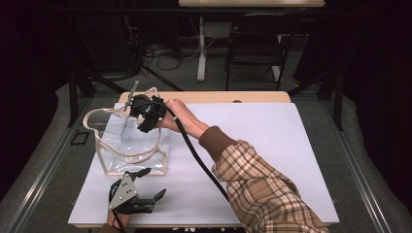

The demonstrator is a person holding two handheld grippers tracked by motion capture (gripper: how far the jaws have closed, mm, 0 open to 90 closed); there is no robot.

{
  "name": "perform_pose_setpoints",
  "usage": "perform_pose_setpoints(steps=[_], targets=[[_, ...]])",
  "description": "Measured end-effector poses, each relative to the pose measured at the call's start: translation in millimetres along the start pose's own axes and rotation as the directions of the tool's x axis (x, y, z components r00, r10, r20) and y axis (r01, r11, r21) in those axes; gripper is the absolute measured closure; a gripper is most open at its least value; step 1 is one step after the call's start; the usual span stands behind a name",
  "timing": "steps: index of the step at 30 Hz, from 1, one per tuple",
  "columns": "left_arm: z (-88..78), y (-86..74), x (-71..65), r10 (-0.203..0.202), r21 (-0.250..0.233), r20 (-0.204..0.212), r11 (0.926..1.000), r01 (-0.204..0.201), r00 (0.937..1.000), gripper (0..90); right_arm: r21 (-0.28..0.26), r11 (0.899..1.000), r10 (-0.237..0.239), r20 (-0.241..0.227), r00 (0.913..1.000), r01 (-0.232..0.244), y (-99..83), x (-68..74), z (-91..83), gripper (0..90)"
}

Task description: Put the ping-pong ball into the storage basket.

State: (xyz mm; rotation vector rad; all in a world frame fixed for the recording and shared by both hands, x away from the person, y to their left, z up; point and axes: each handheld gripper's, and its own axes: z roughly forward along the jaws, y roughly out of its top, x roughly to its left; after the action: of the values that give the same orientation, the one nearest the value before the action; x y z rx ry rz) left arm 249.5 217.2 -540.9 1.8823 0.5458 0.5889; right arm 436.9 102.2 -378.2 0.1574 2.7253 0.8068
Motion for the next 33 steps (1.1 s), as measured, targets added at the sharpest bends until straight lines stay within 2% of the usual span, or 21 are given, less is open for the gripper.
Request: perform_pose_setpoints(steps=[33], targets=[[-0.4, 0.2, 0.1, 0.001, 0.002, 0.000, 1.0000, -0.001, 1.0000, 16.2, 0.055, 0.999, 0.003, -0.036, 0.9993, -0.001, 4.6, 8.0, 17.7, 50.5]])
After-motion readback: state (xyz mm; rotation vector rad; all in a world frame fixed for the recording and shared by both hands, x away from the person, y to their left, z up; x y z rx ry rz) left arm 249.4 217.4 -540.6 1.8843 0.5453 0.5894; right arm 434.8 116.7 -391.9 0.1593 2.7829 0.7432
